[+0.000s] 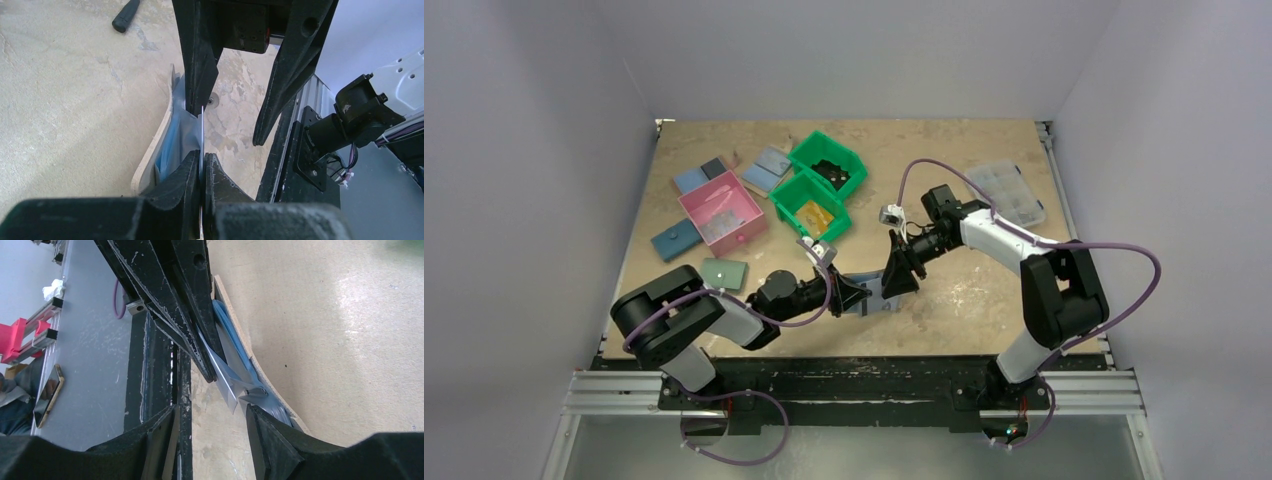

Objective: Take the credit cards out of the card holder
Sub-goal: Remove the credit card from the card holder.

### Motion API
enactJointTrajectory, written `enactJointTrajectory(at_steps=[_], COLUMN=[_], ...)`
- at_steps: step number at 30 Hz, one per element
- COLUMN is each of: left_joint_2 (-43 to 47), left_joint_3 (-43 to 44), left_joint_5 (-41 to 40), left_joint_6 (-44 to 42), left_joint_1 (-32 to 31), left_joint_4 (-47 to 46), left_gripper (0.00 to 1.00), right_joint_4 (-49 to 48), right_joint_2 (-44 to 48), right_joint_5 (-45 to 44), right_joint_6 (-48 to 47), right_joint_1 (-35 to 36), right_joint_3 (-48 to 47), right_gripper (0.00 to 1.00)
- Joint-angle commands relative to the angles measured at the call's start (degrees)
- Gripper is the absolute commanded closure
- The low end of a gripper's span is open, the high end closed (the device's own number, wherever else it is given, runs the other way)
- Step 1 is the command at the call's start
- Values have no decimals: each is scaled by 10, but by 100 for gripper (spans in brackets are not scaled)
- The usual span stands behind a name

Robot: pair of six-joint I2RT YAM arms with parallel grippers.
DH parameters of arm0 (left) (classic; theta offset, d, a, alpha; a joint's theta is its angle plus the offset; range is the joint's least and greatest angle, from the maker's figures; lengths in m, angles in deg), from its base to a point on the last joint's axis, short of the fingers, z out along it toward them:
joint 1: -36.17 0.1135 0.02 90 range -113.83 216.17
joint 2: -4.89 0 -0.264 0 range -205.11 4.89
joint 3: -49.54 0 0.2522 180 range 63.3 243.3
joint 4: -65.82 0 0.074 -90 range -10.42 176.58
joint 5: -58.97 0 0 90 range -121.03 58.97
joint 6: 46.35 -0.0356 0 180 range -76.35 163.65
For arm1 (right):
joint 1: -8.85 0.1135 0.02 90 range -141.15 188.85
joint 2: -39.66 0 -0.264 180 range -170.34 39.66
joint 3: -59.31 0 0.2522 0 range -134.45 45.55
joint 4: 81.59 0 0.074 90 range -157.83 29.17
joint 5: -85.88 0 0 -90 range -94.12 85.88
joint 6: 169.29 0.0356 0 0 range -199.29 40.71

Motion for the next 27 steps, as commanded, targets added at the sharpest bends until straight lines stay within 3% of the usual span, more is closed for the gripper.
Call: enactJointTrajectory(at_steps=[1,10,20,23,25,27], left_joint_2=[-7,-20,-25,-27,-26,-24], left_joint_3=[-2,-9,-11,-13,-14,-16], left_joint_5=[17,21,18,16,11,5], left_joint_6=[17,31,40,42,45,48], left_joint_1=[0,0,0,0,0,0], left_joint_4=[-80,-115,-123,-125,-124,-121], left_gripper=[100,100,100,100,100,98], right_joint_4=[6,14,23,27,32,37], right_joint_2=[-2,-7,-14,-16,-17,-18], right_joint_5=[7,16,18,18,17,17], right_joint_6=[-2,-7,-15,-20,-27,-33], right_joint_1=[5,9,16,17,16,16], right_joint_3=[-24,-27,-32,-34,-35,-37], right_gripper=[41,45,61,71,89,98])
